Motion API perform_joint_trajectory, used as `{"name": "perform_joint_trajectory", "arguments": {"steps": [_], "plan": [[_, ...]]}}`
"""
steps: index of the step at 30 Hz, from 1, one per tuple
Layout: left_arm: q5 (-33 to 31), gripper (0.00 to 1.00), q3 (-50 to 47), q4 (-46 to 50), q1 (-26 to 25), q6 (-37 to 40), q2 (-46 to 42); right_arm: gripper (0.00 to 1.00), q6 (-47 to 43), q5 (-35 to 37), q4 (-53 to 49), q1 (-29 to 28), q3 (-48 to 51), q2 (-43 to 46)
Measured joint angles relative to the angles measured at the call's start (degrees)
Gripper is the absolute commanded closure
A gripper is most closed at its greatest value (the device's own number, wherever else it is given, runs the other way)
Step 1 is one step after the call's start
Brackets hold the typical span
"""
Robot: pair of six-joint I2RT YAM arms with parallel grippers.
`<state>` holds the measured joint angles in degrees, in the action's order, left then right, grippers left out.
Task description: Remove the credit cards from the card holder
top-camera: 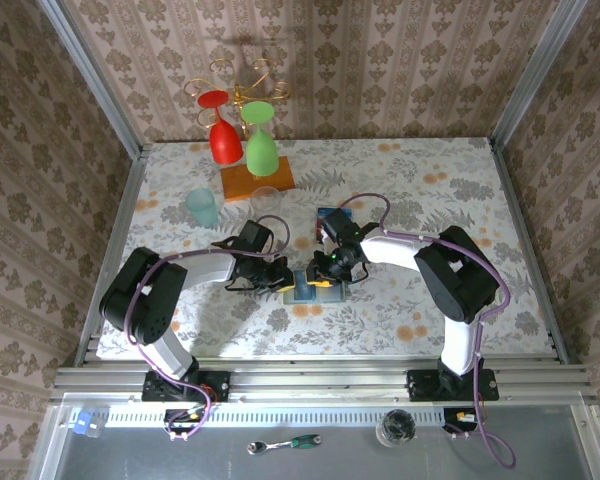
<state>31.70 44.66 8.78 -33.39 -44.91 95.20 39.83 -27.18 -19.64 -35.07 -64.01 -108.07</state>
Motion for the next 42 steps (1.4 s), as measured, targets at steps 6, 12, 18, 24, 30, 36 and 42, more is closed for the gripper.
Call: {"name": "perform_joint_trajectory", "arguments": {"steps": [6,12,18,24,30,36,42], "plan": [[0.0,1.0,0.0,0.0,0.0,0.0,0.0,0.73,0.0,0.2,-0.3,0.0,0.0,0.0],[0.0,1.0,0.0,0.0,0.0,0.0,0.0,0.73,0.2,0.2,-0.2,0.0,0.0,0.0],[0.0,1.0,0.0,0.0,0.0,0.0,0.0,0.73,1.9,-2.1,2.2,0.5,1.2,-0.1],[0.0,1.0,0.0,0.0,0.0,0.0,0.0,0.75,3.5,-5.0,5.5,1.5,3.1,-0.1],[0.0,1.0,0.0,0.0,0.0,0.0,0.0,0.77,5.2,-7.2,8.9,2.2,5.0,0.4],[0.0,1.0,0.0,0.0,0.0,0.0,0.0,0.82,6.1,-8.0,11.4,2.3,6.2,0.5],[0.0,1.0,0.0,0.0,0.0,0.0,0.0,0.86,6.9,-8.1,13.3,2.6,7.3,1.1]]}}
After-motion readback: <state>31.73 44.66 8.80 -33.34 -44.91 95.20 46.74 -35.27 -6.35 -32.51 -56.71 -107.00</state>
